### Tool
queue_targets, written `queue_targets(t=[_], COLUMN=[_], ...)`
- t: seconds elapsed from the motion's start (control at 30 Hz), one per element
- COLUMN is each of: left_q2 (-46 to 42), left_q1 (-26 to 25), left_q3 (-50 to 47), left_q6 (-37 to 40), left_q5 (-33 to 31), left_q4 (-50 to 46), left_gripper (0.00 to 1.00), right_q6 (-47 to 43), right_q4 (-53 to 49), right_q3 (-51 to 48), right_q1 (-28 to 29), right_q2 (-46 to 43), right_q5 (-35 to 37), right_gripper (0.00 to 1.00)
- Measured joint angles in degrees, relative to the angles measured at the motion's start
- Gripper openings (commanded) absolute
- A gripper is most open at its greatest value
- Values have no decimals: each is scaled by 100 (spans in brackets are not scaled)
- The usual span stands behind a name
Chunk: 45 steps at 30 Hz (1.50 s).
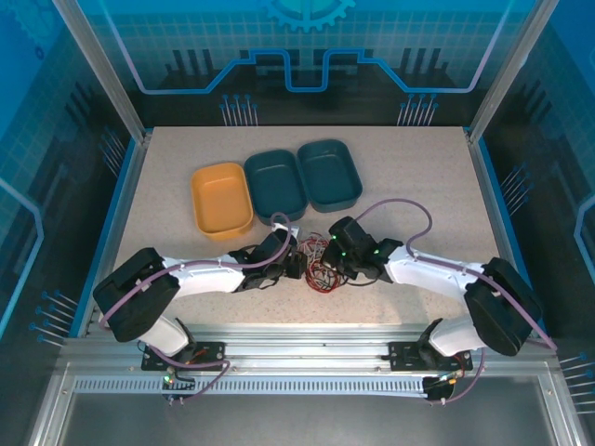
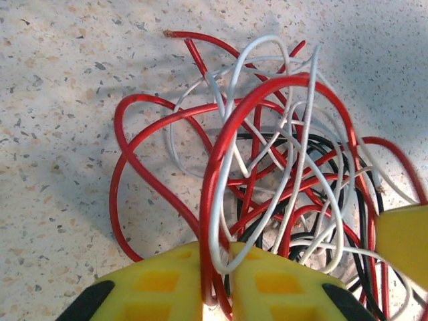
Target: Untangle the cables
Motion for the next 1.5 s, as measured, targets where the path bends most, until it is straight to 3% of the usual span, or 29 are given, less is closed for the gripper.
queue_targets(t=[0.27, 0.53, 0.9, 1.5], left_q2=[0, -2, -2, -2], left_q1=[0, 0, 0, 0], left_q3=[0, 0, 0, 0], left_q6=[-107, -149, -258, -297], left_q5=[-59, -326, -485, -649], left_q4=[-2, -219, -310, -522], left_gripper=[7, 0, 1, 0], right_q6=[-249, -1045, -1768, -2879], right_q4=[-649, -1832, -2653, -3991], right_q3=[26, 610, 874, 2326], right_q1=[0, -186, -922, -1502], right_q2=[-691, -1126, -2052, -2262], right_q5=[221, 592, 667, 1272], right_gripper=[0, 0, 0, 0])
